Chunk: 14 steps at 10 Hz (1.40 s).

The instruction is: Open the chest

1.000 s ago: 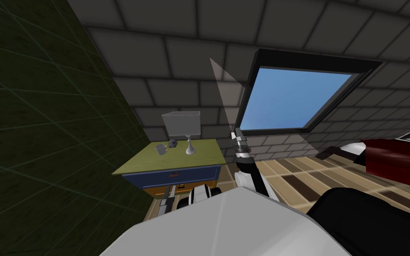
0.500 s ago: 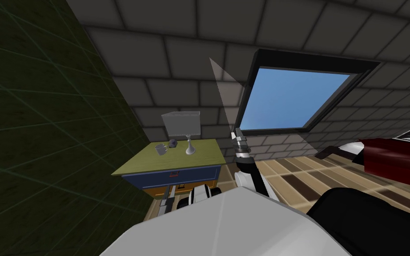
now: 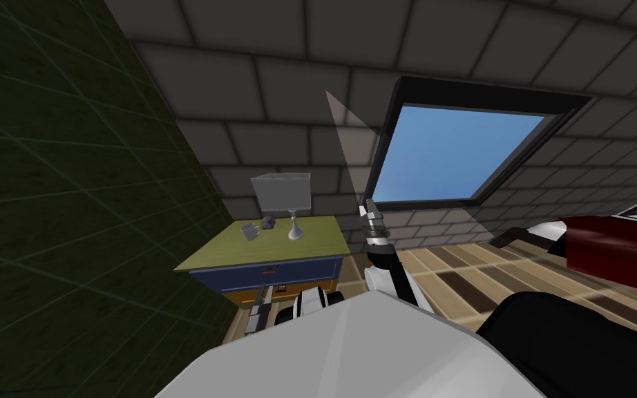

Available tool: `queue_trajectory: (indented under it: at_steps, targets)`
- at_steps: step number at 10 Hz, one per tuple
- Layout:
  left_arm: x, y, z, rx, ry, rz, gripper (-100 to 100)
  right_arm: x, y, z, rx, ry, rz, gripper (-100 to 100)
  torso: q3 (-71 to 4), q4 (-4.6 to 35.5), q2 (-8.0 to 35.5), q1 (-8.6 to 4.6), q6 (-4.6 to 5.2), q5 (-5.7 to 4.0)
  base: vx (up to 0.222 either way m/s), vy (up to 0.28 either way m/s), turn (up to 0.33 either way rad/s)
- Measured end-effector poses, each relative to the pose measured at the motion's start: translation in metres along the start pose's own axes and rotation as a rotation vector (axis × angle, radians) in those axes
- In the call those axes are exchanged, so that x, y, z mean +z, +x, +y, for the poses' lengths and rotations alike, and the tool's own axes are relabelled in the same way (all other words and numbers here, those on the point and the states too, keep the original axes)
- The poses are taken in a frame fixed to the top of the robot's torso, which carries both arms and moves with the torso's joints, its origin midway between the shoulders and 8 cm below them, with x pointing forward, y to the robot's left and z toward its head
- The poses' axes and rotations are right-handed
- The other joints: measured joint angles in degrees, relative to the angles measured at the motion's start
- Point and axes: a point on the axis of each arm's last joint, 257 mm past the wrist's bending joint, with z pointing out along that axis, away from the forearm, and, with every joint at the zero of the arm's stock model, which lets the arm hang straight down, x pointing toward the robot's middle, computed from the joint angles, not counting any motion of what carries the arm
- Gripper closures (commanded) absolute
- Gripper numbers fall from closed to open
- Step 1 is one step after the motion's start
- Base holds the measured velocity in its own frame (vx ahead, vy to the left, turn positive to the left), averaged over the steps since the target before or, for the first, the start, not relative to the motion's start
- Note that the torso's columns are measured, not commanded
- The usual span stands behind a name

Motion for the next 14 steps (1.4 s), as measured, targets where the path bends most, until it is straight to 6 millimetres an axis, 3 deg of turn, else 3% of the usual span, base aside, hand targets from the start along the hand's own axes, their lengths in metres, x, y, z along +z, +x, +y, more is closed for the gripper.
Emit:
queue_trajectory:
  at_steps: [10,14]
  targets:
    - [0.048,-0.012,0.002,0.012,-0.017,0.005,-100,0.000,0.000,0.000,0.000,0.000,0.000,0,0.0,0.0,-0.1,0.07,-0.01,0.02,-0.016,-0.021,0.003]
    - [0.081,-0.018,-0.002,0.012,-0.014,0.007,-100,0.000,0.000,0.000,0.000,0.000,0.000,0,0.0,0.0,0.0,0.03,0.00,0.01,-0.012,-0.014,0.002]
